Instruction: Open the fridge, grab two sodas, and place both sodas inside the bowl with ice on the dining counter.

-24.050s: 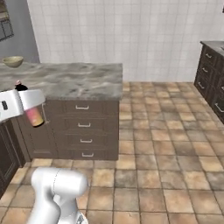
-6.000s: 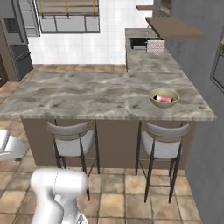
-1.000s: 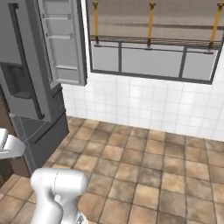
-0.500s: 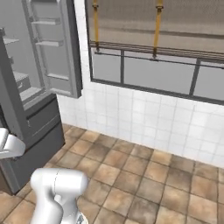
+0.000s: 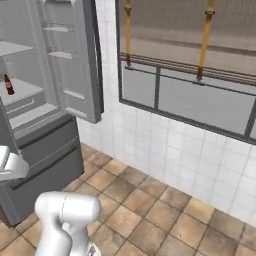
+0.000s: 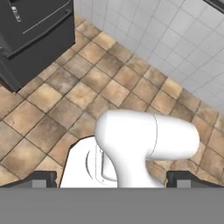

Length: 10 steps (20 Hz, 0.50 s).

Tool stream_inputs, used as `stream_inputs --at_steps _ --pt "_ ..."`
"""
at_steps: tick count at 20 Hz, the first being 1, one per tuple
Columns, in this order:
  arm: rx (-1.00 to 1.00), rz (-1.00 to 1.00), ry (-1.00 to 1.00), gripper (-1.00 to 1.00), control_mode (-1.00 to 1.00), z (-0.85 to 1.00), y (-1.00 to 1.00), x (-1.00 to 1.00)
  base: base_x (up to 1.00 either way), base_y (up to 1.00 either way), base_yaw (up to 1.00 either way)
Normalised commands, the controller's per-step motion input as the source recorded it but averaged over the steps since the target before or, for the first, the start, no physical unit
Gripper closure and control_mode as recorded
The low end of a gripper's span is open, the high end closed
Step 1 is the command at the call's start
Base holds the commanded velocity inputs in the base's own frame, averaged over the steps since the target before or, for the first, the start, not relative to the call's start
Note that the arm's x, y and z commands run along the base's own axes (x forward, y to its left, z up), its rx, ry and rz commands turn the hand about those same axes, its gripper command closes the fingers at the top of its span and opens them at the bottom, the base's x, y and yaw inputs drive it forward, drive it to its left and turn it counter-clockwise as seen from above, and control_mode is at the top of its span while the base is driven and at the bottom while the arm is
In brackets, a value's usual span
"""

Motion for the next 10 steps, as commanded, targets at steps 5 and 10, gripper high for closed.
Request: stream_inputs --at_steps 5,10 --pt "0.00 0.00 0.00 -1.00 1.00 0.00 0.00 0.00 0.47 -0.50 0.43" --pt "0.00 0.00 0.00 -1.00 1.00 0.00 0.00 0.00 0.48 -0.54 0.41"
